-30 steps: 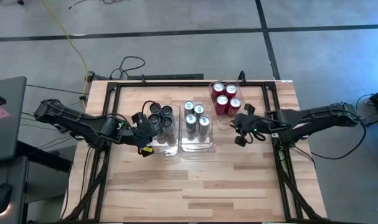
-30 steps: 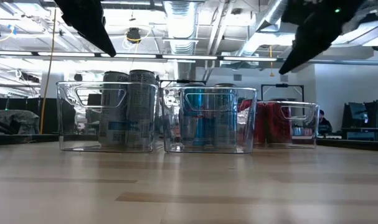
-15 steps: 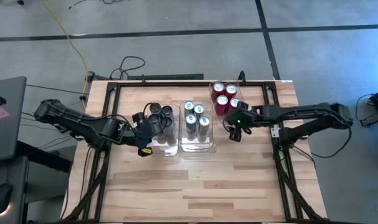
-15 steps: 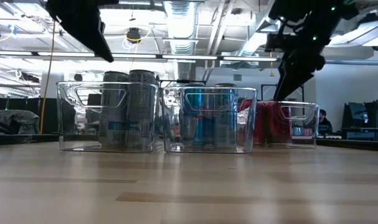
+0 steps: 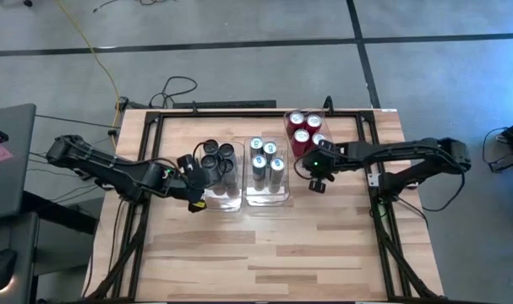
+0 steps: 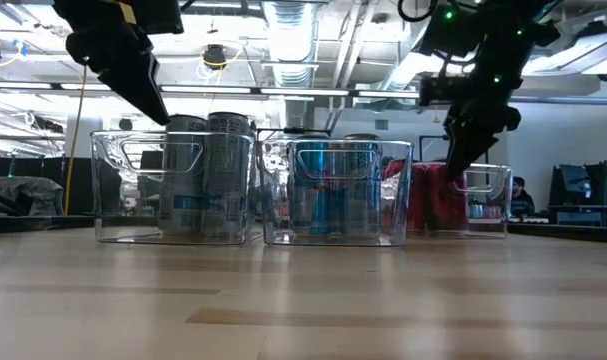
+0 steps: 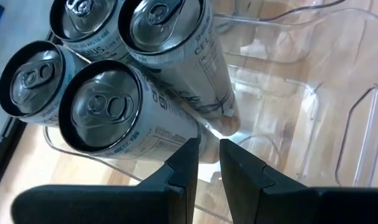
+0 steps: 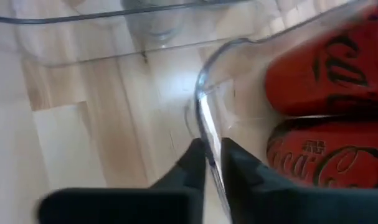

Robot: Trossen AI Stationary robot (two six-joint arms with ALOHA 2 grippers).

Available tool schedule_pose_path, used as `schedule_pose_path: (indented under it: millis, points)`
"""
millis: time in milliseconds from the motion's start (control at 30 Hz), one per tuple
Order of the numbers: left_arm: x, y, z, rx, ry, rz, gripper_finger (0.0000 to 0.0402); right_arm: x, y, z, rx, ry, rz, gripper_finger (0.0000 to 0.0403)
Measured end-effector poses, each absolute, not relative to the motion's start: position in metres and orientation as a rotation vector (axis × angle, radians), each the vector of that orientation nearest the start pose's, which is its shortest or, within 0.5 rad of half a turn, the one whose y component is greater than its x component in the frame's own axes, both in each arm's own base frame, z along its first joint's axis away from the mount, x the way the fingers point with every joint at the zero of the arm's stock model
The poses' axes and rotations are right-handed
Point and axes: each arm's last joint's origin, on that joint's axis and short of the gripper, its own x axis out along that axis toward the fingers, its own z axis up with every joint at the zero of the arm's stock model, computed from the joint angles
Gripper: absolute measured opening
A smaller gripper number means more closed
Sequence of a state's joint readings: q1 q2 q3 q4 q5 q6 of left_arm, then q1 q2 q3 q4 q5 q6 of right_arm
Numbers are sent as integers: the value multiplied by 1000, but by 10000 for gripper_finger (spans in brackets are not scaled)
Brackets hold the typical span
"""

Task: Sort soda cans
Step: Move the right transparent bin to the center of the table

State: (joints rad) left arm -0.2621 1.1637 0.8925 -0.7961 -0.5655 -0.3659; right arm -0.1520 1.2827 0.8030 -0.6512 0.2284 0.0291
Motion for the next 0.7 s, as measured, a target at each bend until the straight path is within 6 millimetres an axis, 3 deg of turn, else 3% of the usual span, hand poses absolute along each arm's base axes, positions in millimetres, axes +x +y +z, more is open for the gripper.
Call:
schedule_pose_path:
  millis: [133,367,700]
  points:
    - [209,-40,257,94,905,445,62,229,-36,212,-33,1119,-318,13]
    - [209,-40,257,97,906,443,62,227,-24,212,15,1122,-308,27]
    - [209,-40,257,98,906,443,62,226,3,212,36,1133,-219,10]
